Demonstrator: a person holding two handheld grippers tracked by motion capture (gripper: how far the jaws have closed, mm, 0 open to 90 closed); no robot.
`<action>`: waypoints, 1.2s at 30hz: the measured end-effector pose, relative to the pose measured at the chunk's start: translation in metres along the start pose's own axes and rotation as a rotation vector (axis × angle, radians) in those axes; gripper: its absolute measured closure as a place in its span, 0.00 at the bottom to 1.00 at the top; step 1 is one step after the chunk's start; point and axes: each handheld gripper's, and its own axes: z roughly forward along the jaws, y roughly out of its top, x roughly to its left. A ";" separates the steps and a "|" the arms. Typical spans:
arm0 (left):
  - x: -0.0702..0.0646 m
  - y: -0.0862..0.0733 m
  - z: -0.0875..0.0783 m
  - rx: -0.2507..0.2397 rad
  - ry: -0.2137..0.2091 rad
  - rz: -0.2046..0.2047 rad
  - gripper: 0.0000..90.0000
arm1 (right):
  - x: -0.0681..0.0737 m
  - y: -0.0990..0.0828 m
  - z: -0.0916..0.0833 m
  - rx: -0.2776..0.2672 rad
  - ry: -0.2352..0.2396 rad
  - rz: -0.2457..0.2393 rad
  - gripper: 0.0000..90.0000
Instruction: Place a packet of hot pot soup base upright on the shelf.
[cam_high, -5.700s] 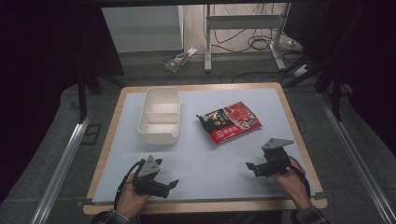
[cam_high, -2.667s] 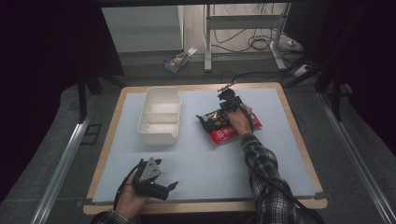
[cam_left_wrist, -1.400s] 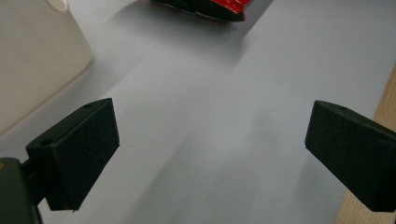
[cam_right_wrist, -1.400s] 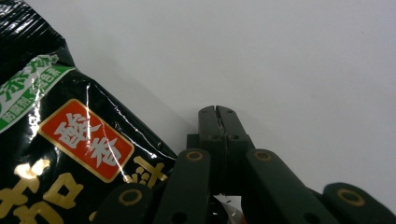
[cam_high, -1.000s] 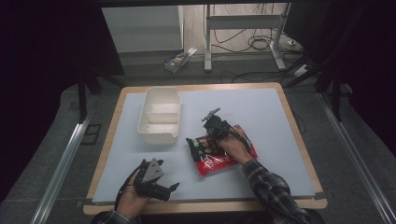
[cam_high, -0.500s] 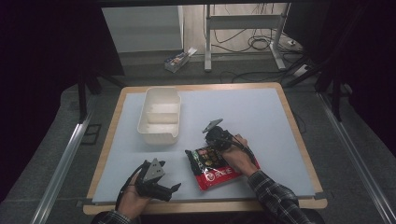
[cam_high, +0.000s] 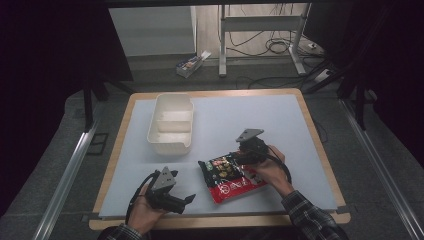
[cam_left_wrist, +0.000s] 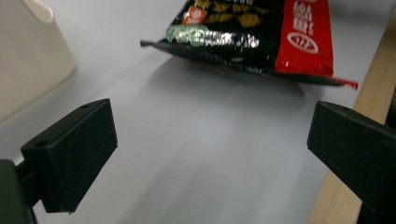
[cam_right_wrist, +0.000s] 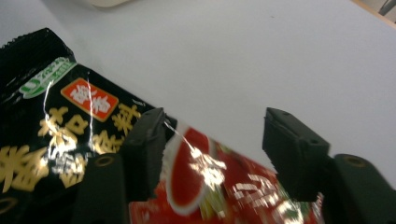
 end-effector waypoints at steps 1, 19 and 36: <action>0.000 0.002 0.001 -0.009 -0.004 -0.005 0.01 | -0.002 -0.003 -0.004 -0.003 -0.002 0.003 0.39; -0.003 0.040 0.033 -0.048 -0.074 0.058 0.44 | -0.014 -0.061 -0.054 0.022 0.048 0.108 0.02; -0.009 0.043 0.075 0.020 -0.162 0.067 1.00 | -0.015 -0.089 -0.079 0.032 0.013 0.115 0.00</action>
